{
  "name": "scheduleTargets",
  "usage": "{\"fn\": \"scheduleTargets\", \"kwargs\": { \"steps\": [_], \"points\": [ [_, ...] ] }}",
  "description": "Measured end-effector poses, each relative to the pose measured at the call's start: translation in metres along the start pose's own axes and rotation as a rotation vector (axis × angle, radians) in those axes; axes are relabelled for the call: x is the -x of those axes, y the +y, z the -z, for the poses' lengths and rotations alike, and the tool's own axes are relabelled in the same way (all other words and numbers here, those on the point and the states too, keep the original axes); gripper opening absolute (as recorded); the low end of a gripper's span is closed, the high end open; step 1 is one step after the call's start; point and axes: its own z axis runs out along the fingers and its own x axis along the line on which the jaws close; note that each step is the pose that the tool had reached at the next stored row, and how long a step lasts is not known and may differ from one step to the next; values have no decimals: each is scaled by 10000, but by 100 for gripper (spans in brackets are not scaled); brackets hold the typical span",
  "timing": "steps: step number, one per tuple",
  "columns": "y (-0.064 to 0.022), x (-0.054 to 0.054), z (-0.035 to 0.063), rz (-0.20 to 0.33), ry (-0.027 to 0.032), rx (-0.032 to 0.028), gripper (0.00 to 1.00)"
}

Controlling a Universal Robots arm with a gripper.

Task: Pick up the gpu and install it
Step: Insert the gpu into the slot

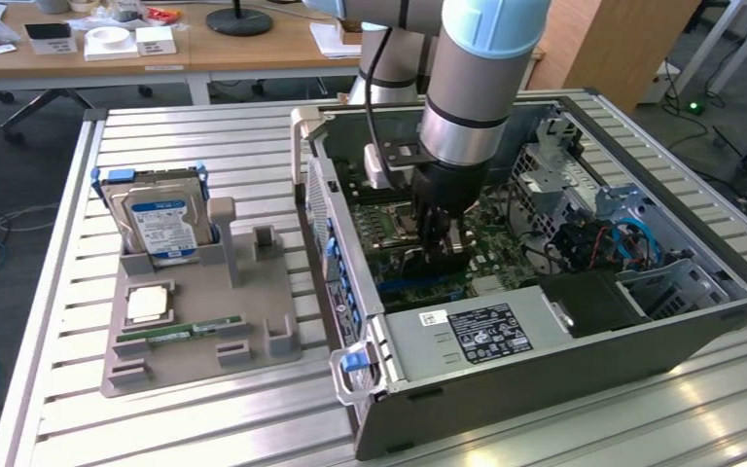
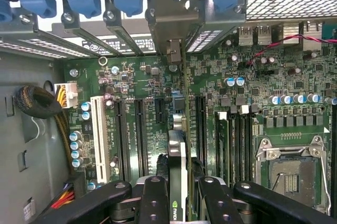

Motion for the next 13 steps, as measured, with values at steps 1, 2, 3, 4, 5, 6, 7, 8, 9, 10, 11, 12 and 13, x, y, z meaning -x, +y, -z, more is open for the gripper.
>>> {"fn": "scheduleTargets", "kwargs": {
  "steps": [1,2,3,4,5,6,7,8,9,10,11,12,13],
  "points": [
    [0,0,0,0,6,0,27],
    [0,-1,0,0,17,0,27],
    [0,-1,-1,-7,28,-1,27],
    [0,-1,-2,-24,35,-1,27],
    [0,-2,-4,-39,37,-2,27],
    [0,-2,-4,-46,38,-2,27],
    [0,-2,-5,-47,38,-2,27],
    [0,-1,-5,-47,38,-2,27],
    [0,-1,-7,-47,37,-3,27],
    [0,-1,-13,-48,32,-4,27],
    [0,-1,-20,-48,33,-4,27],
    [1,-1,-24,-48,39,-1,27],
    [1,-2,-26,-48,41,-1,27]
  ]
}}
